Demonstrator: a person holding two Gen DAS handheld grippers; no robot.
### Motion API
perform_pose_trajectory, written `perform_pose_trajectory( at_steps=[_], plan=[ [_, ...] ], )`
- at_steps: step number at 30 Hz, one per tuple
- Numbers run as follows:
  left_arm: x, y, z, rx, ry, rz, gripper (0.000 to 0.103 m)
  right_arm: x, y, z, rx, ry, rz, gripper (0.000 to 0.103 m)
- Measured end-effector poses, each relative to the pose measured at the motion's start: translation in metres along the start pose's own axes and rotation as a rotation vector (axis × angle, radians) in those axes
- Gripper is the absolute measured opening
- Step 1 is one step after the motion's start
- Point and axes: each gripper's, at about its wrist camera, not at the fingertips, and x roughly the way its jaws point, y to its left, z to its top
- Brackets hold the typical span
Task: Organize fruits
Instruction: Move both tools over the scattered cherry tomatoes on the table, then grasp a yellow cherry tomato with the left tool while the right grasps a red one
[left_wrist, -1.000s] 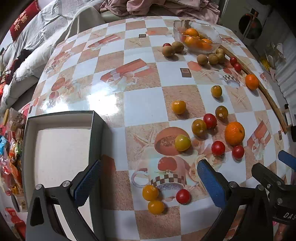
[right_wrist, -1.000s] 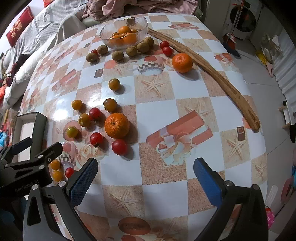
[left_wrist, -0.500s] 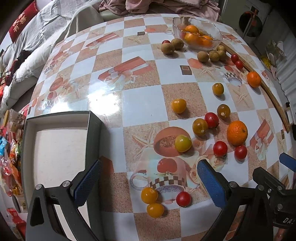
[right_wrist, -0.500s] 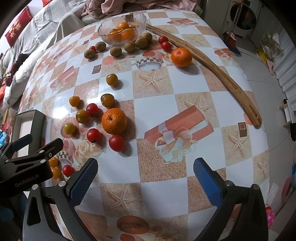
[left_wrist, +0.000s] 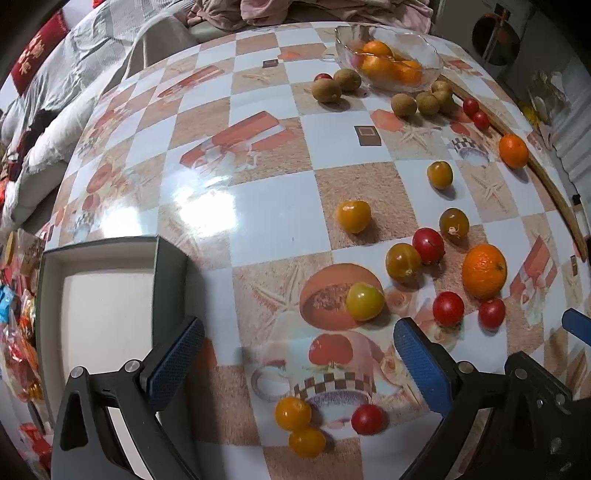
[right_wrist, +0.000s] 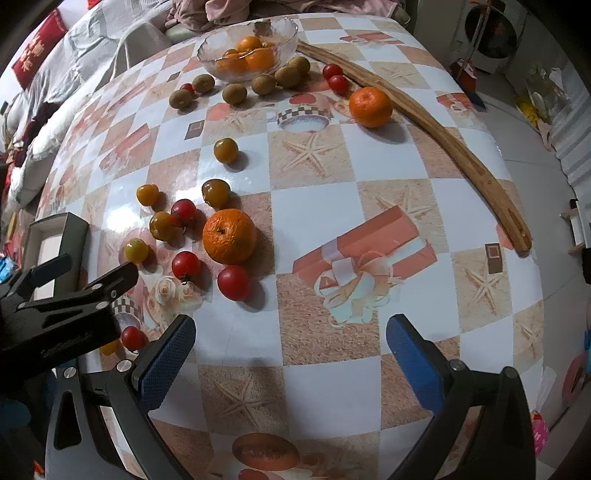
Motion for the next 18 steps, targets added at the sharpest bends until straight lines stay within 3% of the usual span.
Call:
perform_pose_trajectory(
  at_steps=[5, 8, 10, 14, 18],
  plan=[
    [0.007, -0.005, 0.005, 0.019, -0.009, -0.004, 0.103, 0.008, 0.005, 0.001, -0.031, 0.006, 0.022, 0.100],
    [0.009, -0.008, 0.008, 0.033, -0.015, -0.003, 0.103, 0.013, 0.010, 0.002, -0.055, 0.011, 0.041, 0.091],
    [0.010, -0.010, 0.009, 0.038, -0.014, -0.005, 0.087, 0.018, 0.013, 0.003, -0.073, 0.020, 0.050, 0.082],
    [0.013, -0.013, 0.014, 0.048, -0.005, -0.008, 0.085, 0.022, 0.020, 0.007, -0.109, 0.003, 0.048, 0.077],
    [0.009, -0.016, 0.016, 0.052, -0.003, -0.042, 0.067, 0.024, 0.028, 0.010, -0.146, -0.011, 0.043, 0.068]
  ],
)
